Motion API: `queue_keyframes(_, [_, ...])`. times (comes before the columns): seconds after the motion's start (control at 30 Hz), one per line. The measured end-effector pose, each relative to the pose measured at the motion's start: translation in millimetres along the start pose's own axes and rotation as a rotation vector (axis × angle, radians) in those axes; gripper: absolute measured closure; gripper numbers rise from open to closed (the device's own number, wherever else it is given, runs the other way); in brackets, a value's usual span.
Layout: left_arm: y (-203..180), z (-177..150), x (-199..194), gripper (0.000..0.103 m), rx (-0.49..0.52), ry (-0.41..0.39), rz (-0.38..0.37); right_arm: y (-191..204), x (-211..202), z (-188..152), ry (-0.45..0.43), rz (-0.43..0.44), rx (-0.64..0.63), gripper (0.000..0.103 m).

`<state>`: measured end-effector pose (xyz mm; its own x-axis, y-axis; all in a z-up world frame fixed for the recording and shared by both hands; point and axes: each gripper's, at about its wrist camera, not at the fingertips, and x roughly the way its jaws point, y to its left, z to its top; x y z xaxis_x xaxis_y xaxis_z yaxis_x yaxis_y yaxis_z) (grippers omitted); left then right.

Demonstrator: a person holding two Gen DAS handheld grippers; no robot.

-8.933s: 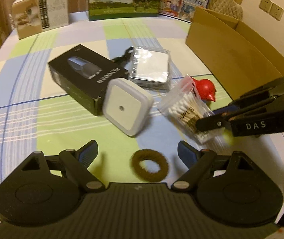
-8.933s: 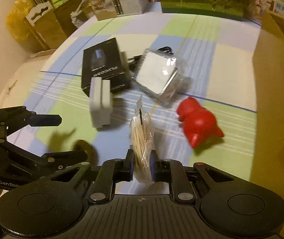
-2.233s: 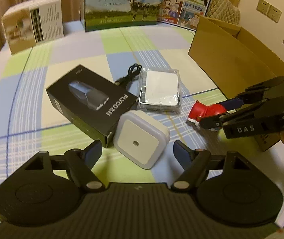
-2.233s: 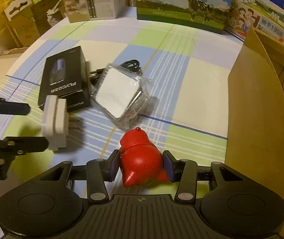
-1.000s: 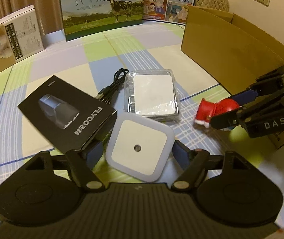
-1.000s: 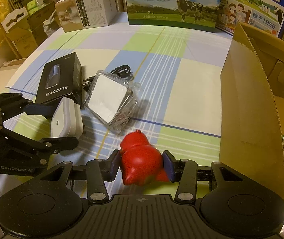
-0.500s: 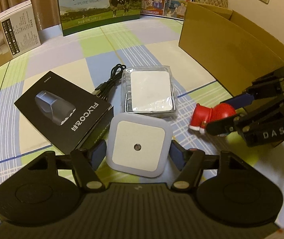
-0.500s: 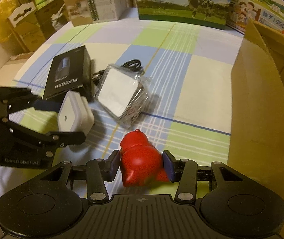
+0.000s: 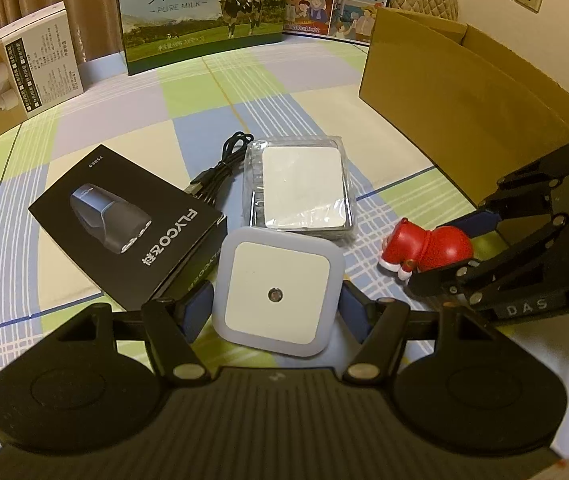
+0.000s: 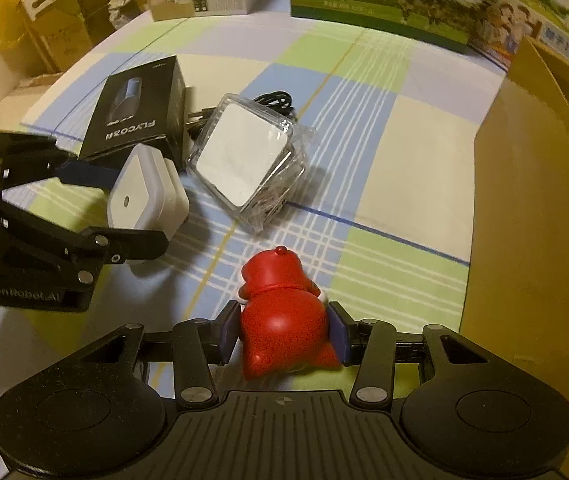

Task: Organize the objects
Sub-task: 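Grasp the white night light with the left tool while the right tool holds the red toy, then carry the red toy and the night light over the cardboard box with both tools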

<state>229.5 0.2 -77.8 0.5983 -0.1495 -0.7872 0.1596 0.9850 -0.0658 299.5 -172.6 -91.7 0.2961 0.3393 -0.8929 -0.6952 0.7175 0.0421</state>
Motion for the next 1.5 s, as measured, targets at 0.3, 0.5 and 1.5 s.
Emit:
queue_keyframes(0.3, [7,5,-15,0.040,-0.077,-0.037,0.011,5,-18,5,-0.065,-0.028,0.001,0.060])
queue_keyframes(0.5, [14,6,-27,0.040,-0.135,-0.040,0.038,2,-31,8,-0.114,-0.035,0.032,0.060])
queue_keyframes(1.5, [-46,18,-117,0.040,-0.252,-0.161,0.128,13,-135,-15,-0.381,-0.050,0.115,0.060])
